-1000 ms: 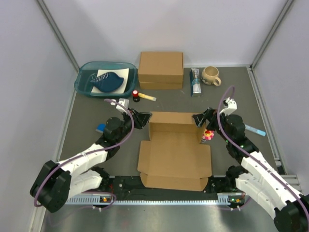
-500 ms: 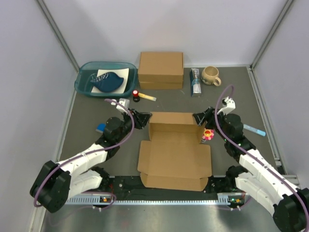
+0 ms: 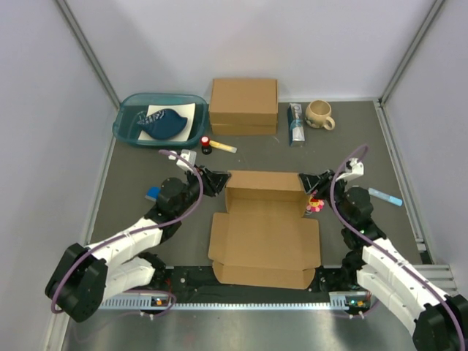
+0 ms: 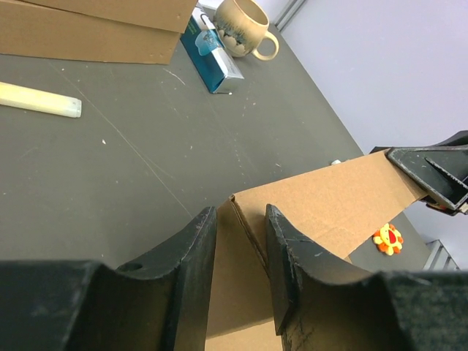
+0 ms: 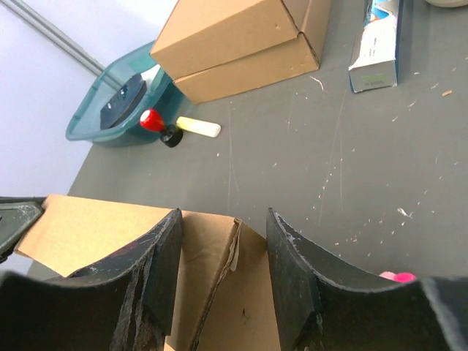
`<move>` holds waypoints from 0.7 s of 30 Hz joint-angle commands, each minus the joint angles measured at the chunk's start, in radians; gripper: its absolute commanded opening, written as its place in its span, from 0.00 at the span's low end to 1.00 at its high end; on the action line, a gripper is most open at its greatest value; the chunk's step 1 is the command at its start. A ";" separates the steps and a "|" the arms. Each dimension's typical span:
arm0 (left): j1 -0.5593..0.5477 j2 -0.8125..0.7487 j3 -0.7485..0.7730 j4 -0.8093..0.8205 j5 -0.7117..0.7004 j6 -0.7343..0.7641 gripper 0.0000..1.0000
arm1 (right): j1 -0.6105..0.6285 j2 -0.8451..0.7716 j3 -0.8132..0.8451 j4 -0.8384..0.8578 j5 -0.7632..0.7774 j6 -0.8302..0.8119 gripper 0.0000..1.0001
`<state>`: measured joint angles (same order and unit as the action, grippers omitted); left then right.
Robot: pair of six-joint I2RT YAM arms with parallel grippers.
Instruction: Fold the paper box
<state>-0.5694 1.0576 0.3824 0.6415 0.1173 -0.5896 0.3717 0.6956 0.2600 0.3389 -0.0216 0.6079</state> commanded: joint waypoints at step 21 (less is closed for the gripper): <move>-0.018 0.036 -0.111 -0.083 0.074 -0.038 0.41 | 0.211 0.085 -0.103 -0.552 0.086 0.366 0.47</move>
<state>-0.5671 1.0798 0.3233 0.7586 0.1345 -0.6445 0.4679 0.7227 0.2756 0.2794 0.2039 0.8688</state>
